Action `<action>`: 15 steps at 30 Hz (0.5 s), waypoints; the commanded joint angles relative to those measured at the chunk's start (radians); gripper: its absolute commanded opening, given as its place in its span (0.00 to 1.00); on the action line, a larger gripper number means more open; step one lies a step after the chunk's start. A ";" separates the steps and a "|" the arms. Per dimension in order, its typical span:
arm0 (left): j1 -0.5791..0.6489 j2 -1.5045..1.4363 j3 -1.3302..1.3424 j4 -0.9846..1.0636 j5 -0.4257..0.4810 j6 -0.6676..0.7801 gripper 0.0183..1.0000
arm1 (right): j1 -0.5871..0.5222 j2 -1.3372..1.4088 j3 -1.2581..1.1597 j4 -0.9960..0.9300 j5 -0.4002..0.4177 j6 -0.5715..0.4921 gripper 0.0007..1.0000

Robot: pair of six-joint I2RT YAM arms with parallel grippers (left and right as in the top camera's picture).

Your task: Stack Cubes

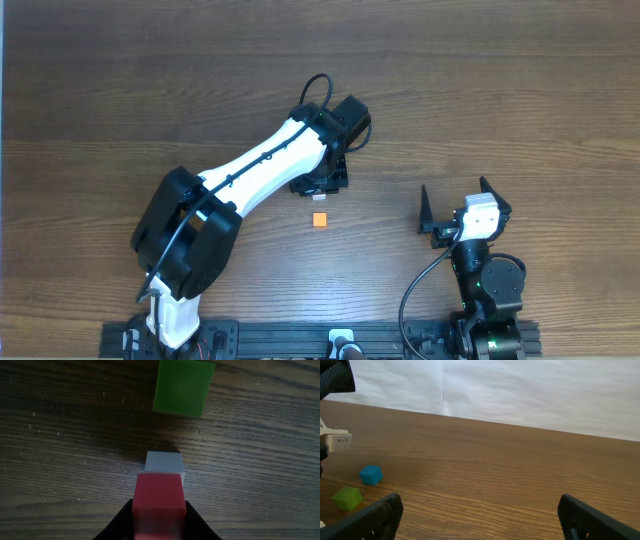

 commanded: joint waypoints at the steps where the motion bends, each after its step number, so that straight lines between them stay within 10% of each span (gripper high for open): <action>1: 0.001 0.020 -0.005 0.002 -0.004 -0.011 0.02 | 0.006 -0.010 -0.008 0.000 0.006 -0.002 0.99; 15: 0.000 0.020 -0.005 0.007 0.007 -0.011 0.03 | 0.006 -0.010 -0.008 0.000 0.006 -0.002 0.99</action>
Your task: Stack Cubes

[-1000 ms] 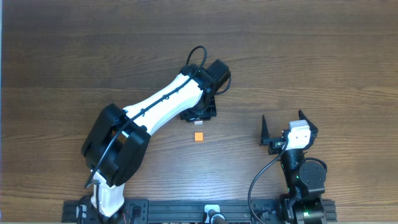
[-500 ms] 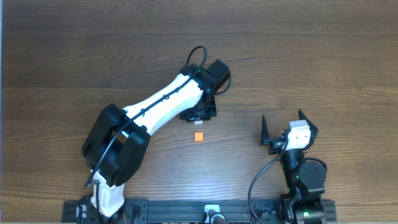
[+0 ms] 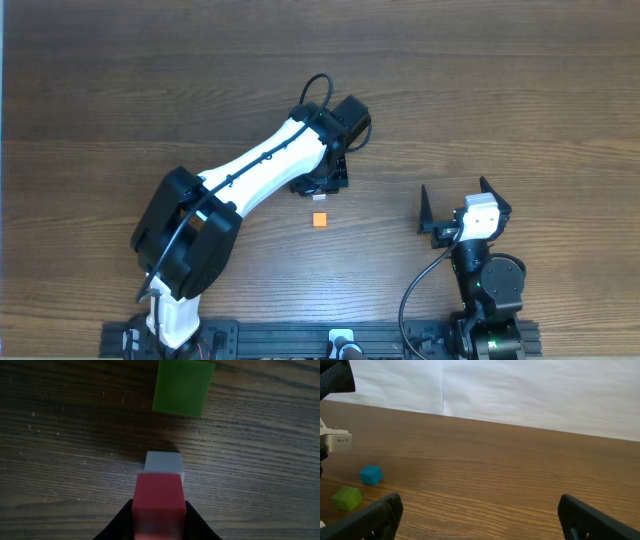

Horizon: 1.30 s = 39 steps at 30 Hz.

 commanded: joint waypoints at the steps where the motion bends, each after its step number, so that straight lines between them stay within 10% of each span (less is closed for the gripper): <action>1: 0.000 0.020 -0.005 0.010 0.007 -0.011 0.03 | 0.006 -0.010 -0.008 0.000 0.006 -0.001 0.99; 39: 0.000 0.020 -0.005 0.008 0.010 -0.011 0.27 | 0.006 -0.010 -0.008 0.000 0.006 -0.001 0.99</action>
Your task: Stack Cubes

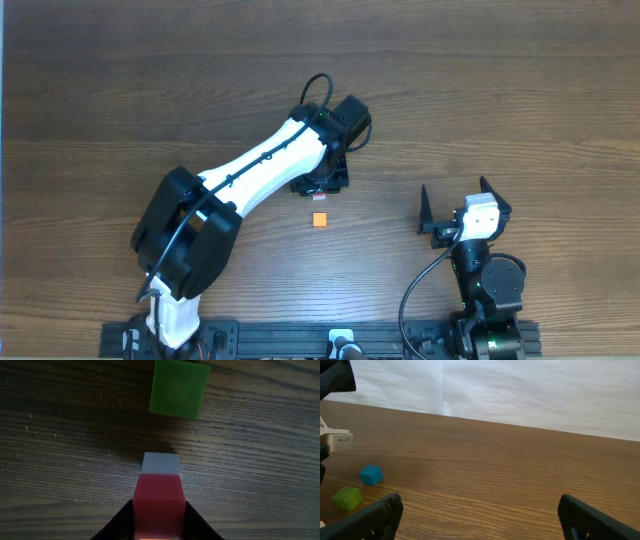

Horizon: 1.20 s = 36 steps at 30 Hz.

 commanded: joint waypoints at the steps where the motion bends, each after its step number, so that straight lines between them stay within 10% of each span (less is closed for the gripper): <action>1: 0.000 0.020 -0.005 0.001 0.007 -0.011 0.27 | 0.006 -0.010 -0.008 0.000 0.006 -0.001 0.99; 36: -0.002 0.020 -0.005 0.002 -0.005 -0.011 0.32 | 0.006 -0.010 -0.008 0.000 0.006 -0.001 0.99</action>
